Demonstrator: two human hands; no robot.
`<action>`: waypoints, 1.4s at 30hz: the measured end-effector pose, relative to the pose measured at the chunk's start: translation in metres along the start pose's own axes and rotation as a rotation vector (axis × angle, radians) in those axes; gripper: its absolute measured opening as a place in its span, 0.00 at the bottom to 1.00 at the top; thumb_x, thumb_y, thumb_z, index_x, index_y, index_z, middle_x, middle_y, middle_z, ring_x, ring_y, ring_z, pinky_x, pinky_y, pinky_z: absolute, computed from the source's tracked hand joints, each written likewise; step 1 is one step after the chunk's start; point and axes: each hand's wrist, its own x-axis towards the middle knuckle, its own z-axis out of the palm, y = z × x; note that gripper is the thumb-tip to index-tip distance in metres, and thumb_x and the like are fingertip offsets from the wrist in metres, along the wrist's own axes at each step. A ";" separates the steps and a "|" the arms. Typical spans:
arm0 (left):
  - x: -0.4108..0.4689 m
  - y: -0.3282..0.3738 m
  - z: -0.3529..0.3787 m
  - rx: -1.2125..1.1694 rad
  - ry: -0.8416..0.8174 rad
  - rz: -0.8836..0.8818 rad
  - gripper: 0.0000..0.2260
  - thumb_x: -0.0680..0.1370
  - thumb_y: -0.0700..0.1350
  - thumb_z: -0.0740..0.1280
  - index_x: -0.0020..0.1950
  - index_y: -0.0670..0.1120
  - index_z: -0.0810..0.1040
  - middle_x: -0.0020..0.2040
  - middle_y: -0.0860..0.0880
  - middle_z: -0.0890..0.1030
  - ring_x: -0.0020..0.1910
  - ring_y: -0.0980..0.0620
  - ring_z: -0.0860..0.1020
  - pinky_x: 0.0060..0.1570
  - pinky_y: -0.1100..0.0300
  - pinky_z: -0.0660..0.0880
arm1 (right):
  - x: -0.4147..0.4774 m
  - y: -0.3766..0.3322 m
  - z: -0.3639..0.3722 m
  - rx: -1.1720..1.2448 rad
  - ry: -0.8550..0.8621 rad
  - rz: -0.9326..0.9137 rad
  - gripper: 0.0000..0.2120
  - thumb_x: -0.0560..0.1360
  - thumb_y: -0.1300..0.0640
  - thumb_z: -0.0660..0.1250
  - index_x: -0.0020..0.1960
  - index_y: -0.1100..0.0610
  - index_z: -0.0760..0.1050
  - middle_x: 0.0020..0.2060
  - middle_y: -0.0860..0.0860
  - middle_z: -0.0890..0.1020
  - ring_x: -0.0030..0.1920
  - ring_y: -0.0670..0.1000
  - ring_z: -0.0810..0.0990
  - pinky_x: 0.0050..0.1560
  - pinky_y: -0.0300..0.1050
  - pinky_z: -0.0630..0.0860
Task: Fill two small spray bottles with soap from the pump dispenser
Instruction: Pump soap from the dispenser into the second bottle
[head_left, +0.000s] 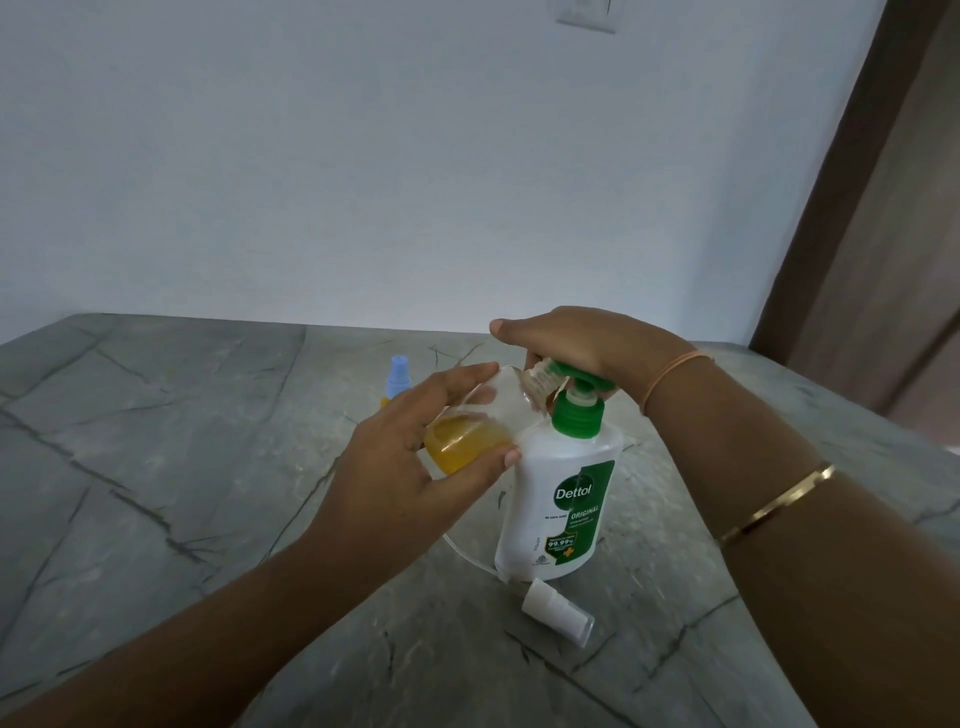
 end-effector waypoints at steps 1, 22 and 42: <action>0.000 0.000 0.000 0.001 0.000 0.001 0.22 0.66 0.62 0.67 0.59 0.67 0.67 0.52 0.71 0.74 0.54 0.68 0.74 0.50 0.64 0.77 | 0.000 0.000 0.000 -0.002 -0.002 0.001 0.20 0.79 0.39 0.53 0.47 0.56 0.70 0.37 0.52 0.73 0.34 0.50 0.72 0.29 0.40 0.65; -0.002 0.001 -0.001 -0.016 0.007 0.003 0.22 0.66 0.61 0.67 0.59 0.66 0.68 0.51 0.71 0.76 0.52 0.69 0.75 0.49 0.73 0.73 | -0.002 -0.001 0.001 0.014 0.066 -0.024 0.20 0.79 0.42 0.55 0.52 0.58 0.72 0.35 0.50 0.72 0.33 0.48 0.71 0.28 0.39 0.63; 0.000 0.001 0.000 0.001 0.012 0.006 0.23 0.66 0.61 0.68 0.59 0.66 0.68 0.52 0.69 0.75 0.53 0.67 0.75 0.49 0.67 0.76 | 0.001 -0.001 -0.003 0.009 0.065 -0.033 0.20 0.79 0.41 0.55 0.50 0.58 0.73 0.33 0.51 0.74 0.26 0.46 0.73 0.26 0.36 0.65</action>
